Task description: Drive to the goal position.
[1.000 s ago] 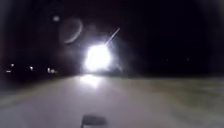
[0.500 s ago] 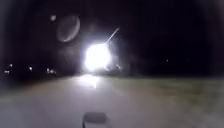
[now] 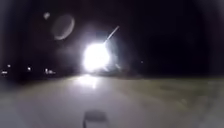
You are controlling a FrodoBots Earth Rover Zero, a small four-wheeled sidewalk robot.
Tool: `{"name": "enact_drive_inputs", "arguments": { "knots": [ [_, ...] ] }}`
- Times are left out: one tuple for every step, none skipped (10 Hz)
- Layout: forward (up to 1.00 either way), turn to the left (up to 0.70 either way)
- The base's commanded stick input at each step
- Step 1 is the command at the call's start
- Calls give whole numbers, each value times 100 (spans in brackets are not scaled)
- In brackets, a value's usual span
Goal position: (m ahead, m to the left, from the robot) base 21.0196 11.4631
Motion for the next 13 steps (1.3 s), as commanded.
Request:
{"name": "enact_drive_inputs", "arguments": {
  "knots": [
    [100, 0],
    [100, 0],
    [100, 0],
    [100, 0],
    [100, 0],
    [100, 0],
    [100, 0],
    [100, 0],
    [100, 0],
    [100, 0],
    [100, 32],
    [100, 40],
    [100, 40]
  ]
}}
